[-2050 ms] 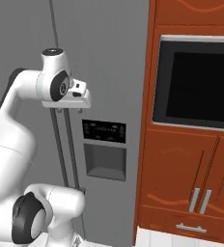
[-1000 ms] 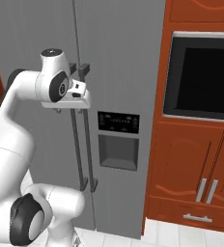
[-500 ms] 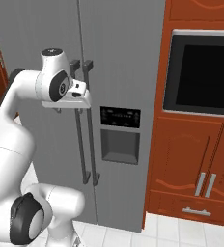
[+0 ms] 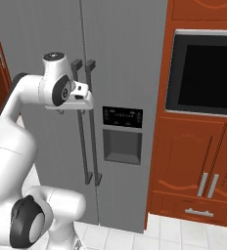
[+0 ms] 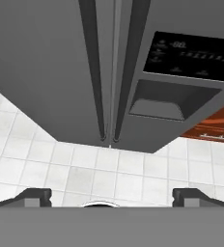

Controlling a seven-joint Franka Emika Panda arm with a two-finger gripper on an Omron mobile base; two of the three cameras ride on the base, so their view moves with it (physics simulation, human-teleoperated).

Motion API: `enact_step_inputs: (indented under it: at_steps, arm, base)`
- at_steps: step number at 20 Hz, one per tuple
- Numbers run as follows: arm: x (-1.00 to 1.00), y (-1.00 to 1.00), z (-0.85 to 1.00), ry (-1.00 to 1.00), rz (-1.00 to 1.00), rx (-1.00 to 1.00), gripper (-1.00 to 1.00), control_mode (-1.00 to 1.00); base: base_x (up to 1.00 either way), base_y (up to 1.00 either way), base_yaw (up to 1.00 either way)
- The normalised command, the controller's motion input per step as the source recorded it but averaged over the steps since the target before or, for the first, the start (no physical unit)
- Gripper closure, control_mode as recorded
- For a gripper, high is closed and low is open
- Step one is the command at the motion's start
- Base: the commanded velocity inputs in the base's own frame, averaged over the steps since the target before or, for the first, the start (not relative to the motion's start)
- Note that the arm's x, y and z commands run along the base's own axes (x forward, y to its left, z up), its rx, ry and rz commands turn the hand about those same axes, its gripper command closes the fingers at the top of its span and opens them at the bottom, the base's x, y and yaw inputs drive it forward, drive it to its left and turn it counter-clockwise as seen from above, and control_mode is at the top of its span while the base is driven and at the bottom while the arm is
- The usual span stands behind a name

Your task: Open the fridge, grab two sodas, and place both sodas inside the bowl with ice on the dining counter.

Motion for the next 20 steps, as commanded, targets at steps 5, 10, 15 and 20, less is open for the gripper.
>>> enact_step_inputs:
  at_steps: [5, 10, 15, 20]
  arm:
    - [0.48, 0.00, -0.04, -0.14, 0.00, 0.00, -1.00, -1.00]
    - [0.60, -0.06, 0.00, -0.04, 0.00, 0.00, -1.00, -1.00]
    - [0.51, -0.08, 0.01, -0.02, 0.00, 0.00, -1.00, -1.00]
    - [0.35, -0.04, -0.03, -0.08, 0.00, 0.00, -1.00, -1.00]
  base:
    - [0.00, 0.00, 0.00]
    - [0.00, 0.00, 0.00]
    - [0.00, 0.00, 0.00]
    - [0.00, 0.00, 0.00]
